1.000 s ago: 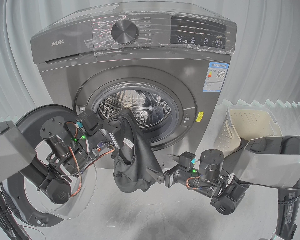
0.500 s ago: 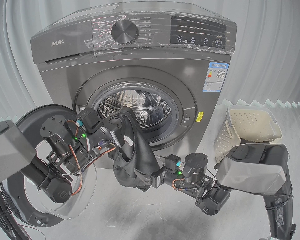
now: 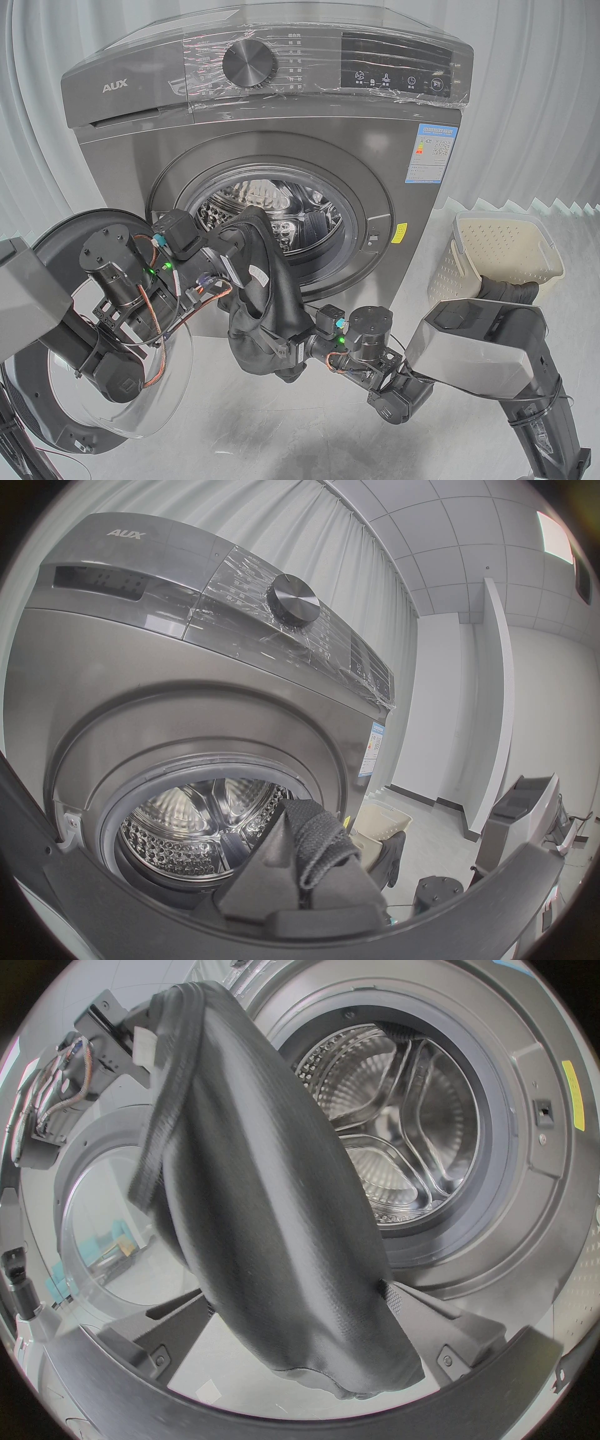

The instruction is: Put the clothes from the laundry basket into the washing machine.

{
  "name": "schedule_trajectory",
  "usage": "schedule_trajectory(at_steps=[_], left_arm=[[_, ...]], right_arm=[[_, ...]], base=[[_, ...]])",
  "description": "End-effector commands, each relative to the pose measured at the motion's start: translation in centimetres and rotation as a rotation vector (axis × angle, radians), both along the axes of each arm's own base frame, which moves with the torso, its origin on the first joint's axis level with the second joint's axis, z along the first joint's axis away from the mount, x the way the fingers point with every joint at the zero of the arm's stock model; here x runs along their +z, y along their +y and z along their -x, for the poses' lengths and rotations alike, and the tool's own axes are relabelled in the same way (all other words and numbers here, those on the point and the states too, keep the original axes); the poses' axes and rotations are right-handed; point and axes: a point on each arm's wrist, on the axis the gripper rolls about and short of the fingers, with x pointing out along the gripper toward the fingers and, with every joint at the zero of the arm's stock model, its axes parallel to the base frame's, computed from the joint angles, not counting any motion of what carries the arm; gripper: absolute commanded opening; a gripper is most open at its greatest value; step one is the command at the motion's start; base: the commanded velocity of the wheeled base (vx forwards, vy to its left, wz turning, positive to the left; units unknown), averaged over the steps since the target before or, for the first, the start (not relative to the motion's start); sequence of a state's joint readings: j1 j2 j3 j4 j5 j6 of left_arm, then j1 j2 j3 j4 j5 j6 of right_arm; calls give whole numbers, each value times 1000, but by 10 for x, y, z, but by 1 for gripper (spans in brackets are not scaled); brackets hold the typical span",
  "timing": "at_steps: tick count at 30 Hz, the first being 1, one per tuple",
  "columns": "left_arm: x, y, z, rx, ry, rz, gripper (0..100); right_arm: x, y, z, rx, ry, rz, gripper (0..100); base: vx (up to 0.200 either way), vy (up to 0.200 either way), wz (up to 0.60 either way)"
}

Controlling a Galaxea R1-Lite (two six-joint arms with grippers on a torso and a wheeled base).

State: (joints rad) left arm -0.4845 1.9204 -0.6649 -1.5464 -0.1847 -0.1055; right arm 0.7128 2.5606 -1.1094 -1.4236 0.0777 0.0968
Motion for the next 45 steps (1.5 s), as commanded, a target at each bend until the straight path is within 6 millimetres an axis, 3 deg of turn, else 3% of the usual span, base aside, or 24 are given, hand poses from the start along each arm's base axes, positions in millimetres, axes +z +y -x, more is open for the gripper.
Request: schedule_trajectory(at_steps=[1,6,14,15,20,26,28,33,35,37,45], left_arm=[[4,-1,-1,3,-15,12,0],[5,-4,0,2,-15,15,0],[5,-4,0,1,-15,15,0],[5,-6,1,-5,-15,15,0],[4,-7,3,-10,-10,14,0],[-6,0,3,13,24,-10,0],[-14,8,4,33,55,-30,0],[-44,25,14,49,173,-105,0],[-50,26,17,43,197,-119,0],[-71,28,21,20,269,-164,0],[-123,26,28,-10,398,-336,0]], right_arm=[[-16,2,-8,-19,13,8,100],[-21,5,-20,-79,10,-22,100],[-22,6,-20,-81,10,-19,100],[-22,6,-20,-82,9,-21,0],[-24,8,-21,-82,4,-27,0],[-15,6,-22,-90,-9,-42,0],[-3,-2,-19,-104,-4,-42,0],[35,-26,-28,-166,-45,-77,0],[41,-30,-30,-175,-54,-84,0],[59,-41,-32,-197,-72,-98,0],[90,-43,-26,-192,-114,-132,0]], base=[[0,0,0],[0,0,0],[0,0,0],[0,0,0],[0,0,0],[0,0,0],[0,0,0],[0,0,0],[0,0,0],[0,0,0],[0,0,0]])
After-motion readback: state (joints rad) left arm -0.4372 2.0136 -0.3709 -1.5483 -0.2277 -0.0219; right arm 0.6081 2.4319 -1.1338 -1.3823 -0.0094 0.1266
